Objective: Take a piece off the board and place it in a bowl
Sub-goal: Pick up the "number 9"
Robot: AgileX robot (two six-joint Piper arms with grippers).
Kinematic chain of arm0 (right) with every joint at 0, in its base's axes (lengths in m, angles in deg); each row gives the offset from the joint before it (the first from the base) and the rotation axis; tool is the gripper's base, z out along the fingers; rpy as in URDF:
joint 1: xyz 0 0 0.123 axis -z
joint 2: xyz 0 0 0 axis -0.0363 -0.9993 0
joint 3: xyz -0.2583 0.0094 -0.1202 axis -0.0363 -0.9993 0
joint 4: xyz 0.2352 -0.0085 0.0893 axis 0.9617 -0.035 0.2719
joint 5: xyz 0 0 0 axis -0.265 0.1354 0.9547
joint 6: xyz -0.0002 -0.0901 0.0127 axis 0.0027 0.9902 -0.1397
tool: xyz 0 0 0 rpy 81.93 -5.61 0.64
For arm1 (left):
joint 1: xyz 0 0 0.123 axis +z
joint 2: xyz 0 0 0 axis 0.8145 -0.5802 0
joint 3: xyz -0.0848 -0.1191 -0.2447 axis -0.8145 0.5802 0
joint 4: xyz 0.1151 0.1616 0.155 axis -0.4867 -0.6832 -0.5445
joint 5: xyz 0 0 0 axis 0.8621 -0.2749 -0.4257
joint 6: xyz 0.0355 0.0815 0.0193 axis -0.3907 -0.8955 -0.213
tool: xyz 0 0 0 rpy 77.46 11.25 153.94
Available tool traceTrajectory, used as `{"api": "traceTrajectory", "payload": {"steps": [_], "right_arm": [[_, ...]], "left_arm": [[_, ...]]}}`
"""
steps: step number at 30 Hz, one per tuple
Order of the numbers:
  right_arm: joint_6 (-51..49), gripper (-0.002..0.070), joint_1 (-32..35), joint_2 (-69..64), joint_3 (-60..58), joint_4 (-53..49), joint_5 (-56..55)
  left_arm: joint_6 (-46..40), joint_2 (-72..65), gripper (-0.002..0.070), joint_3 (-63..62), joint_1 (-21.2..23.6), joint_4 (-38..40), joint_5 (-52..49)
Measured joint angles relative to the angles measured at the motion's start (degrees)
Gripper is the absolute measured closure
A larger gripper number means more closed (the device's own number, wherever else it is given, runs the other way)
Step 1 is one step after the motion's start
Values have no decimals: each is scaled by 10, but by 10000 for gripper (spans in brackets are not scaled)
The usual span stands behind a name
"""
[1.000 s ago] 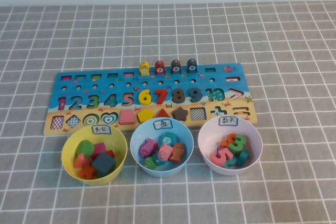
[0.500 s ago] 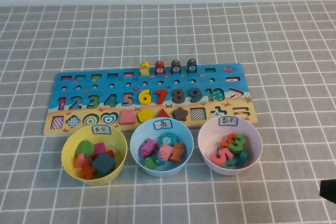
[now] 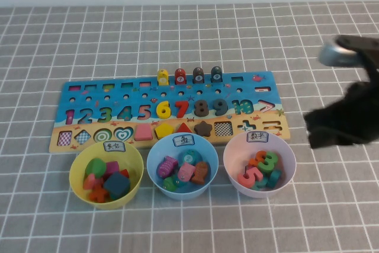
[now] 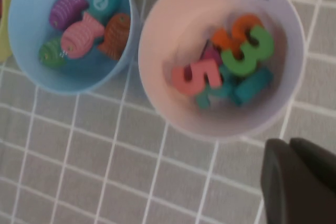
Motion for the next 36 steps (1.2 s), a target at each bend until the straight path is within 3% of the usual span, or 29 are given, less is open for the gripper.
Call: {"api": "traceTrajectory", "payload": {"steps": [6, 12, 16, 24, 36], "right_arm": [[-48, 695, -68, -127, 146, -62, 31], [-72, 687, -91, -251, 293, -78, 77], [-95, 624, -93, -338, 398, -89, 128], [-132, 358, -93, -466, 562, -98, 149], [-166, 319, -103, -563, 678, -167, 153]], "left_arm": [[0, 0, 680, 0, 0, 0, 0], [0, 0, 680, 0, 0, 0, 0], [0, 0, 680, 0, 0, 0, 0], [0, 0, 680, 0, 0, 0, 0], [0, 0, 680, 0, 0, 0, 0]]}}
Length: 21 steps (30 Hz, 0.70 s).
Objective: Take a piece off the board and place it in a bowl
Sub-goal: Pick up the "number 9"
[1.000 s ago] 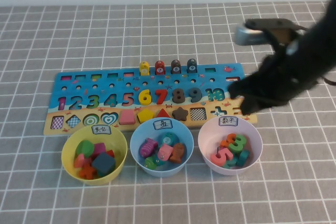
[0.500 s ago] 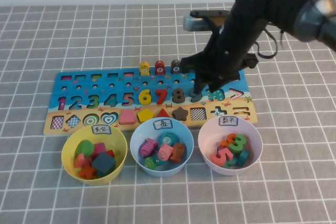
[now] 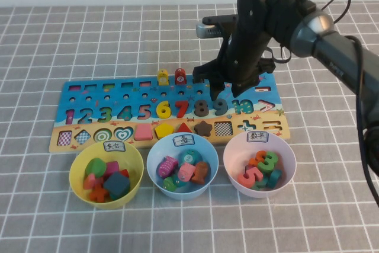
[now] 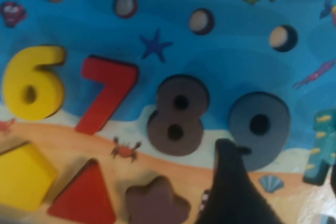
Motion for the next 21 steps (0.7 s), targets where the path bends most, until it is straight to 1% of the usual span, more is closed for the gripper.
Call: {"api": "traceTrajectory", "payload": {"steps": [8, 21], "right_arm": [[-20, 319, -4, -14, 6, -23, 0], [-21, 319, -17, -15, 6, -41, 0]], "left_arm": [[0, 0, 680, 0, 0, 0, 0], [0, 0, 680, 0, 0, 0, 0]]}}
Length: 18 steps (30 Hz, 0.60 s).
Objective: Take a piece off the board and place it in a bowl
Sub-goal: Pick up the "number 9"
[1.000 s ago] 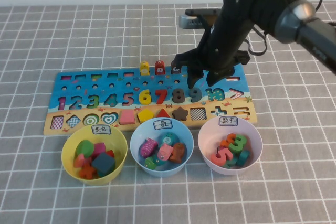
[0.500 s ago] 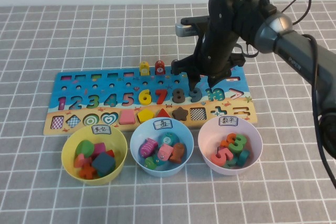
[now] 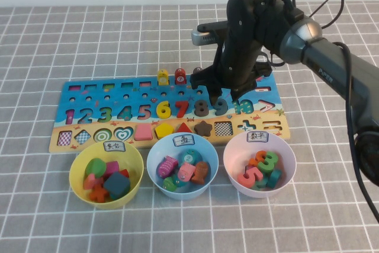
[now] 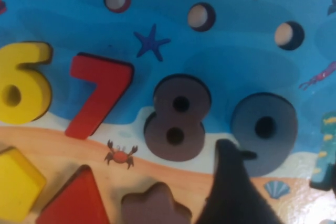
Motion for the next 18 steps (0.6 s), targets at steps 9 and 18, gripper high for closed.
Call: {"api": "traceTrajectory", "payload": {"steps": [9, 18], "right_arm": [[0, 319, -1, -17, 0, -3, 0], [10, 320, -2, -18, 1, -5, 0]], "left_arm": [[0, 0, 680, 0, 0, 0, 0], [0, 0, 680, 0, 0, 0, 0]]}}
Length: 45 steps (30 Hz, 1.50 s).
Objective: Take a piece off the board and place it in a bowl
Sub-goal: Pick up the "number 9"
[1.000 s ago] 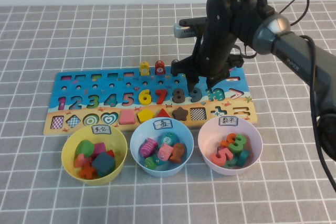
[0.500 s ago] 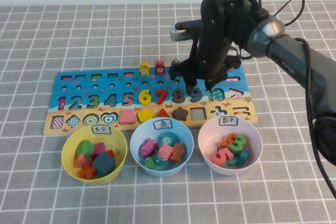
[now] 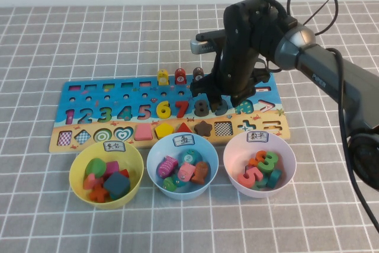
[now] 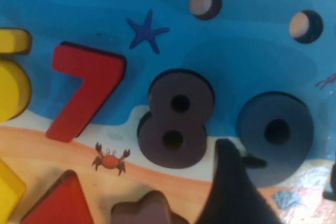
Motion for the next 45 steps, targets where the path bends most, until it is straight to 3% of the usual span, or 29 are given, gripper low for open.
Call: {"api": "traceTrajectory", "payload": {"steps": [19, 27, 45], "right_arm": [[14, 325, -3, -9, 1, -1, 0], [24, 446, -3, -10, 3, -2, 0], [24, 450, -3, -11, 50, 0, 5]], "left_arm": [[0, 0, 680, 0, 0, 0, 0], [0, 0, 680, 0, 0, 0, 0], [0, 0, 680, 0, 0, 0, 0]]}}
